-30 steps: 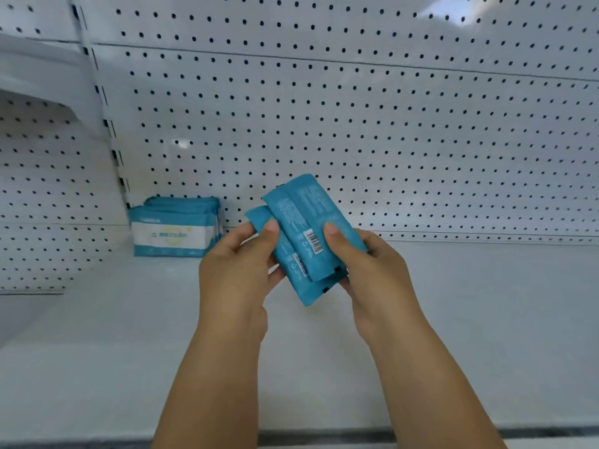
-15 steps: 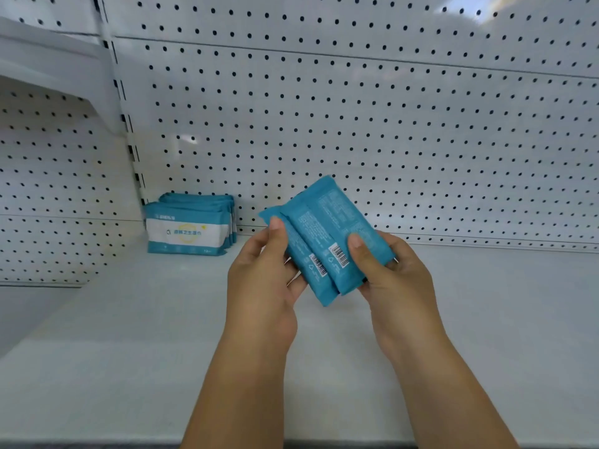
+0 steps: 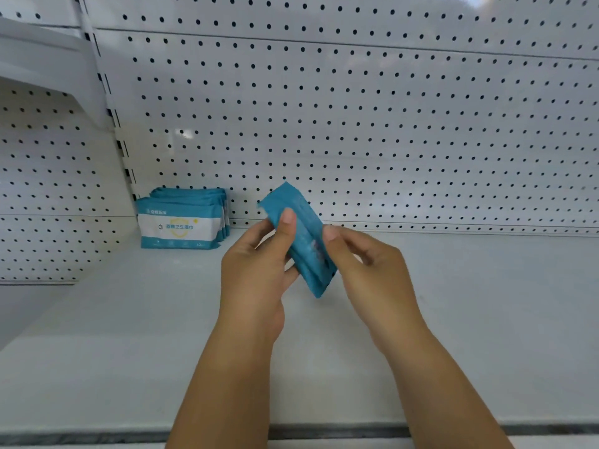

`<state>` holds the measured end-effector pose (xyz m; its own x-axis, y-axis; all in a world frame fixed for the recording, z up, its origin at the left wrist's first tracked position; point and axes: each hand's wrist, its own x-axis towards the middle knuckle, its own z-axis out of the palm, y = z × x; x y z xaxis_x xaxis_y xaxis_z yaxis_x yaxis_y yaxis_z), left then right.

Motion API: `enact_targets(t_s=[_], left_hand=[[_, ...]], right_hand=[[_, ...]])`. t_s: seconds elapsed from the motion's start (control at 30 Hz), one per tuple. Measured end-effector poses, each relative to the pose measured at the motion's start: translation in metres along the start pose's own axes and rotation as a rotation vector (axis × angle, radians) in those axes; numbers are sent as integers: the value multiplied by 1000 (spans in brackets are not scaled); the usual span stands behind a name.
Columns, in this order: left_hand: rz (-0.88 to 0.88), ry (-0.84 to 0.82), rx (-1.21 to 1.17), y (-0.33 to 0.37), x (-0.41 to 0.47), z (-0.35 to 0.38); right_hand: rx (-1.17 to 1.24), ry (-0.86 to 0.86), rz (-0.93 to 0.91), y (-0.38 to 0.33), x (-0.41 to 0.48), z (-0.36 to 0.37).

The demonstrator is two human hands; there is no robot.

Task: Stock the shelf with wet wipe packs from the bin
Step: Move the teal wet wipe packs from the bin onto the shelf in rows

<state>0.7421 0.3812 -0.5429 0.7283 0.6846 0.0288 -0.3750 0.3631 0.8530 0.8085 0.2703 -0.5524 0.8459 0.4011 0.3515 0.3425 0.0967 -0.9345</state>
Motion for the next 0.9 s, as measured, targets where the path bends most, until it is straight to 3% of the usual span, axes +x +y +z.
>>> enact_targets(t_s=[0.1, 0.23, 0.43, 0.53, 0.63, 0.8, 0.9], left_hand=[[-59, -128, 53, 1, -1, 1], [-32, -158, 165, -1, 1, 0], [253, 37, 463, -4, 2, -2], [160, 47, 531, -5, 7, -6], [-3, -69, 417, -5, 6, -7], [4, -79, 285, 0, 5, -11], [33, -25, 334, 5, 8, -19]], right_hand=[[34, -86, 23, 1, -4, 0], [113, -15, 91, 3, -2, -7], [490, -23, 305, 7, 4, -6], [613, -70, 319, 4, 6, -6], [496, -64, 279, 7, 7, -4], [294, -78, 276, 10, 7, -6], [279, -85, 295, 11, 8, -6]])
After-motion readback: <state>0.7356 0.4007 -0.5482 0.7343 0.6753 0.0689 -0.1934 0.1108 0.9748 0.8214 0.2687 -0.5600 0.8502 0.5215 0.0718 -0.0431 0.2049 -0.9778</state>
